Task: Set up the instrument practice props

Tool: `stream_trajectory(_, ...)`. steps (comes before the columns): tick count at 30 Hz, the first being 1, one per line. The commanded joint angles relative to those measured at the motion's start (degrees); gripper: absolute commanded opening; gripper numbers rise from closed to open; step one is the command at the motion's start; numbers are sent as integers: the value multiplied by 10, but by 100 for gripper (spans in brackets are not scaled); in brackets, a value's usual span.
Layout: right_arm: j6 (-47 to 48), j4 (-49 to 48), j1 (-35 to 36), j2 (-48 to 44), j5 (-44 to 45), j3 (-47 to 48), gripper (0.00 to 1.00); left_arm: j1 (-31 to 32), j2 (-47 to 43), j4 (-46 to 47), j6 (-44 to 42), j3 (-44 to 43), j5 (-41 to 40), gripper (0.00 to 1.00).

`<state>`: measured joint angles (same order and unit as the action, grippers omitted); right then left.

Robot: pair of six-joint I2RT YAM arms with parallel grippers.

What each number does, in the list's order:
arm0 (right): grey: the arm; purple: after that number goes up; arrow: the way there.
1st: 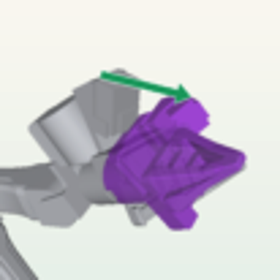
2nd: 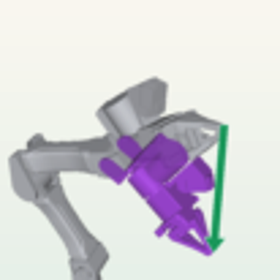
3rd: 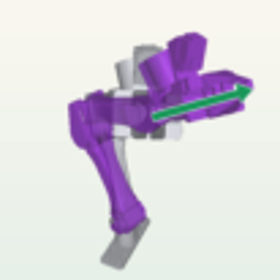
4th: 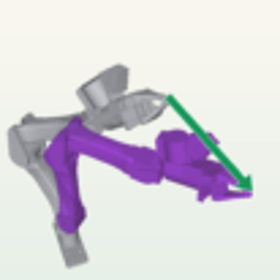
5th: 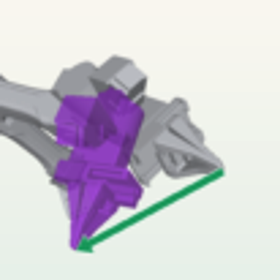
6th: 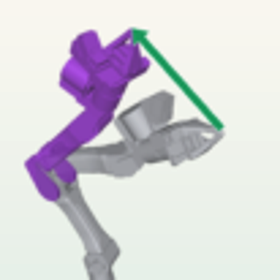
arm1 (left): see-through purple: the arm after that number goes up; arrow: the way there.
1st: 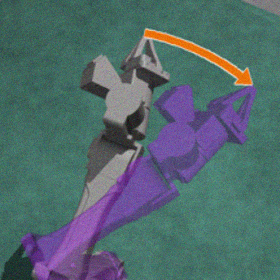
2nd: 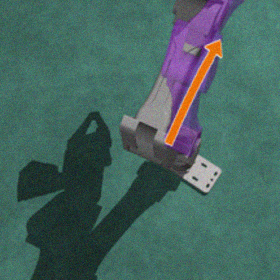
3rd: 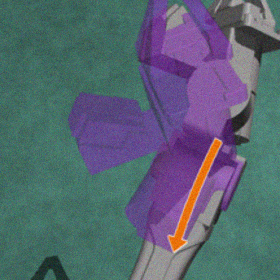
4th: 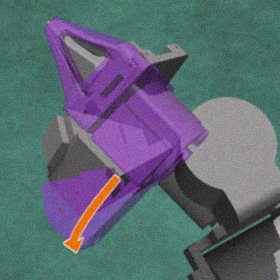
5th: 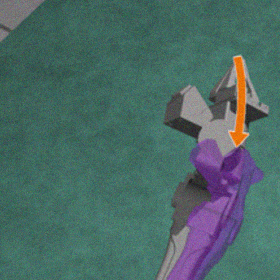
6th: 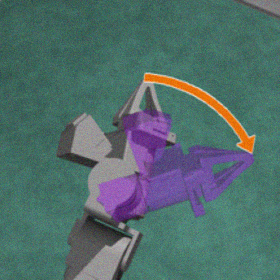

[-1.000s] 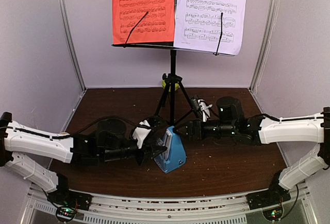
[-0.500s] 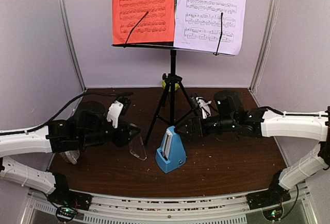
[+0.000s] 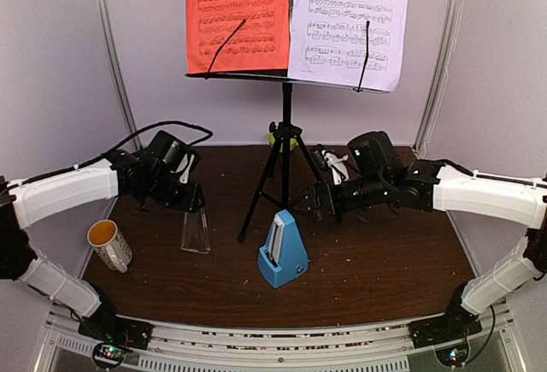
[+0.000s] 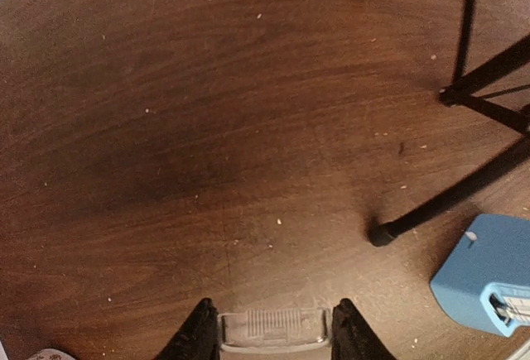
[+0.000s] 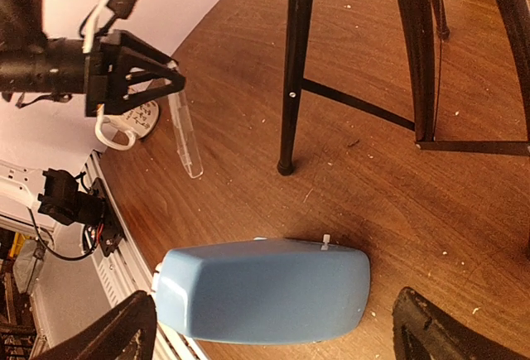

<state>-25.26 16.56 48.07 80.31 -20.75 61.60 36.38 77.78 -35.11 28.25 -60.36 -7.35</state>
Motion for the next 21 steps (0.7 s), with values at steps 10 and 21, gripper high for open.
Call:
stream_trajectory(10,-11,51,-3,-114,40,-94,100,-107,270,-94,-48,-183,59,20)
stream_trajectory(21,-30,57,-3,-203,54,-237,99,-129,265,-92,-54,-196,82,72)
